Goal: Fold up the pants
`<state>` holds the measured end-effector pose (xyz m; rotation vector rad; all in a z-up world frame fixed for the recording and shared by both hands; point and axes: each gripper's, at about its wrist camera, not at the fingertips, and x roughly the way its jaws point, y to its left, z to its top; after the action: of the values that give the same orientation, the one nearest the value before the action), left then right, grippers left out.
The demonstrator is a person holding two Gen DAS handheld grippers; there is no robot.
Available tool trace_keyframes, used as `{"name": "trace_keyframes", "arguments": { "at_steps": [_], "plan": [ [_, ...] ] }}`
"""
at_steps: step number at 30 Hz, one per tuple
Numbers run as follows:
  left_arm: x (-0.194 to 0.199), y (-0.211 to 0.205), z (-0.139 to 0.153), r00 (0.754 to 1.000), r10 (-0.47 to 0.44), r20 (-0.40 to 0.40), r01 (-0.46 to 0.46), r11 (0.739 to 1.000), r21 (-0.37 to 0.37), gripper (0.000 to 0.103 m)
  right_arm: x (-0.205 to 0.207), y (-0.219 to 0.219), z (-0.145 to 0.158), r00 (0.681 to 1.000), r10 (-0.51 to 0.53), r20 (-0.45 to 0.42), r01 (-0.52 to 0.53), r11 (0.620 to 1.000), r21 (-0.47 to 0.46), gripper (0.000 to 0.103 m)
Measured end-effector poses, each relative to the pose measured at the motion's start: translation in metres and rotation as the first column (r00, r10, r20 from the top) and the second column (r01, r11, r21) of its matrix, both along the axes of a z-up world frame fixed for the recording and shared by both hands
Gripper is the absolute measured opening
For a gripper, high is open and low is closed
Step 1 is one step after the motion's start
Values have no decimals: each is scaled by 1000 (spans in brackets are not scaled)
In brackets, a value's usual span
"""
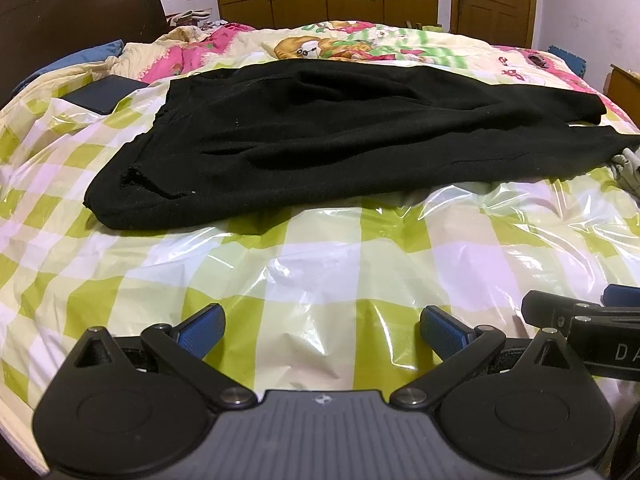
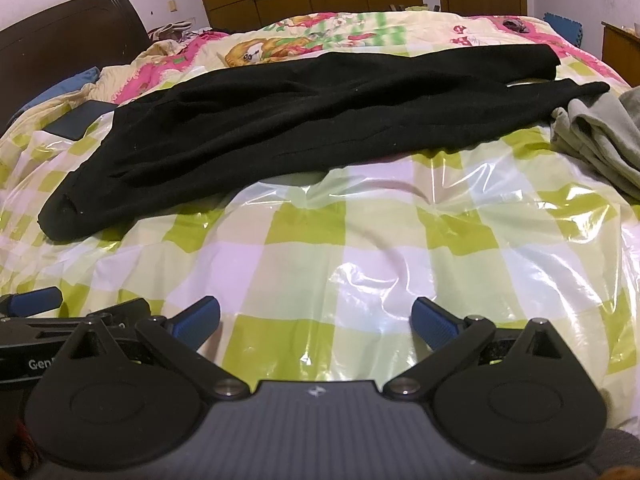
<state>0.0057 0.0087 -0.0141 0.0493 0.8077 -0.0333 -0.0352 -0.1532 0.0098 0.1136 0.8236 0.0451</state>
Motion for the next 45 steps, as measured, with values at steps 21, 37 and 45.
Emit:
{"name": "trace_keyframes", "arguments": {
  "at_steps": [21, 37, 45],
  "plan": [
    [-1, -1, 0, 1000, 4, 1, -4, 1000, 11, 103, 0, 1, -3, 1000, 2, -5, -2, 1000, 0, 102],
    [-1, 0, -1, 1000, 4, 1, -4, 1000, 13, 103, 0, 1, -4, 1000, 2, -8, -2, 1000, 0, 102],
    [-1, 0, -2, 1000, 5, 2, -5, 1000, 17, 103, 1, 1, -5, 1000, 2, -9, -2, 1000, 1, 102]
  ]
}}
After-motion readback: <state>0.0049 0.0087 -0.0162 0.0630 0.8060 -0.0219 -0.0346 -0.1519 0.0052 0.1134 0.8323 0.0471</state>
